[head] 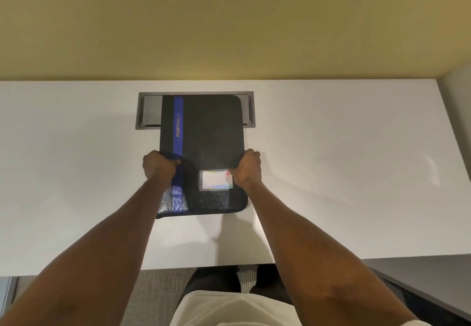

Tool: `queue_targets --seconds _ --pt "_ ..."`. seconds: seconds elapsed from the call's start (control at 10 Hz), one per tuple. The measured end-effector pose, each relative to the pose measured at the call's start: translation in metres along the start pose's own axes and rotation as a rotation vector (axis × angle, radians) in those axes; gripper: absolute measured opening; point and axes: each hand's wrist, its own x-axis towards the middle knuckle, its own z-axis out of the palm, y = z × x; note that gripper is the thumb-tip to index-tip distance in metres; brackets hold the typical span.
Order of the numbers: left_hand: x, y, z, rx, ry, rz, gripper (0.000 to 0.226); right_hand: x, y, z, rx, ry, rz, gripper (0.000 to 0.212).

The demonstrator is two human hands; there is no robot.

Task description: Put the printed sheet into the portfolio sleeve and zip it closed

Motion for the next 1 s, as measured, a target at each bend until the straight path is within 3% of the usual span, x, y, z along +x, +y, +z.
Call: queue_targets --seconds 0.3,0.4,0.5,0.7,0.9,1.0 --pt "-0.003 -0.010 0.004 0.007 -0.017 -0.013 0.051 -0.006 0.004 0.007 -0.061 -0.054 -0.005 0.057" --pt "-0.014 -0.006 0.007 0.087 0.026 0.027 0.049 -0.017 0.006 0.007 -0.222 -0.012 -0.081 0.061" --pt "-0.033 -0.008 0.014 0.176 0.106 0.174 0.051 -0.031 0.011 0.008 -0.294 0.087 -0.212 0.063" --pt "-0.088 -0.040 0.043 0.464 0.065 0.550 0.069 -0.061 0.042 0.010 -0.381 0.015 -0.307 0.076" --pt "-0.150 -0.067 0.084 0.564 -0.045 0.720 0.074 -0.081 0.102 -0.012 -0.565 -0.006 -0.353 0.071" --pt "-0.172 -0.054 0.105 0.585 -0.049 0.765 0.073 -0.081 0.130 -0.035 -0.635 0.061 -0.346 0.072"
